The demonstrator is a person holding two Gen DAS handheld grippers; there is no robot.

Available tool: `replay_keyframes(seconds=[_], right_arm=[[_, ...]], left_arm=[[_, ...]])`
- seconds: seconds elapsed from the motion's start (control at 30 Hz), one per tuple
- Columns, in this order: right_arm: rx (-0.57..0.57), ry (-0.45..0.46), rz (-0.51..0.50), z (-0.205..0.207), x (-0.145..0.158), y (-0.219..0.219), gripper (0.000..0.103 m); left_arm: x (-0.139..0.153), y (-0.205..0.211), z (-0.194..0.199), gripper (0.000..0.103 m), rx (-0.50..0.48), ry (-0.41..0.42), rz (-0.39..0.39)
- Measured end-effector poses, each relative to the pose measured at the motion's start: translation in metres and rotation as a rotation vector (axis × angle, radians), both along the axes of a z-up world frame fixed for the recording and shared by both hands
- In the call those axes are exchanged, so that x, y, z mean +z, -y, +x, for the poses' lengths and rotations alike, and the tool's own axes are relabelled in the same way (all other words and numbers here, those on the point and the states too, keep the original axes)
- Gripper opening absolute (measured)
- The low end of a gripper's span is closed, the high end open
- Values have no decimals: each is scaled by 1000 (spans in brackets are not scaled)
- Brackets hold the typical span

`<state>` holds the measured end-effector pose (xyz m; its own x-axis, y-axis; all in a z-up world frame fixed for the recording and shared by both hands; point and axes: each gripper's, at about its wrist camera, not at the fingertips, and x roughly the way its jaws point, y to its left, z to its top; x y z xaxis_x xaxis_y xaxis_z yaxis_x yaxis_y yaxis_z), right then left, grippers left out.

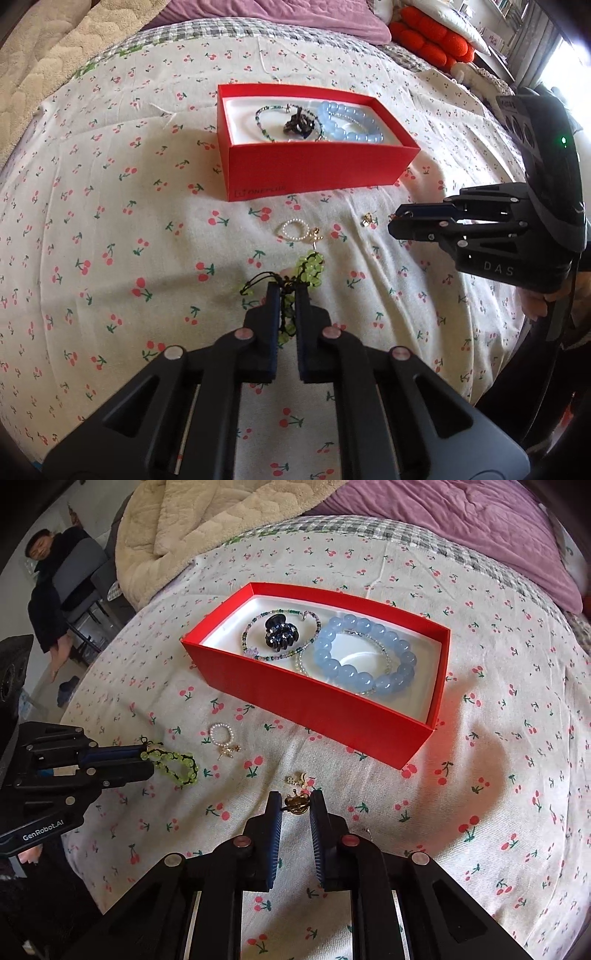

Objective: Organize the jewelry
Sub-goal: 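Carry the beaded bracelet into the red box and open the left gripper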

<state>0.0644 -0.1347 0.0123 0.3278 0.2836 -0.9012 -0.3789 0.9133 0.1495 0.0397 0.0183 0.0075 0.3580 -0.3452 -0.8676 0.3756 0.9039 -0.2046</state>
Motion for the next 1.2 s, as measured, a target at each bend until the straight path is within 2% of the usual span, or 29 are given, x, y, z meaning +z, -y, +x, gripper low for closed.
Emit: replay_keyframes(seconds=[0.23, 0.57, 0.8, 1.2], right_arm=[[-35, 41, 34, -6, 24, 15, 15], [-111, 98, 92, 13, 58, 26, 16], [-155, 111, 134, 29, 63, 37, 16], [-210, 62, 197, 63, 44, 46, 16]], left_arm=[[28, -1, 6, 9, 24, 57, -38], [70, -3, 29, 9, 77, 131, -105], [67, 2, 53, 9, 139, 115, -112], [39, 10, 99, 9, 238, 57, -108]])
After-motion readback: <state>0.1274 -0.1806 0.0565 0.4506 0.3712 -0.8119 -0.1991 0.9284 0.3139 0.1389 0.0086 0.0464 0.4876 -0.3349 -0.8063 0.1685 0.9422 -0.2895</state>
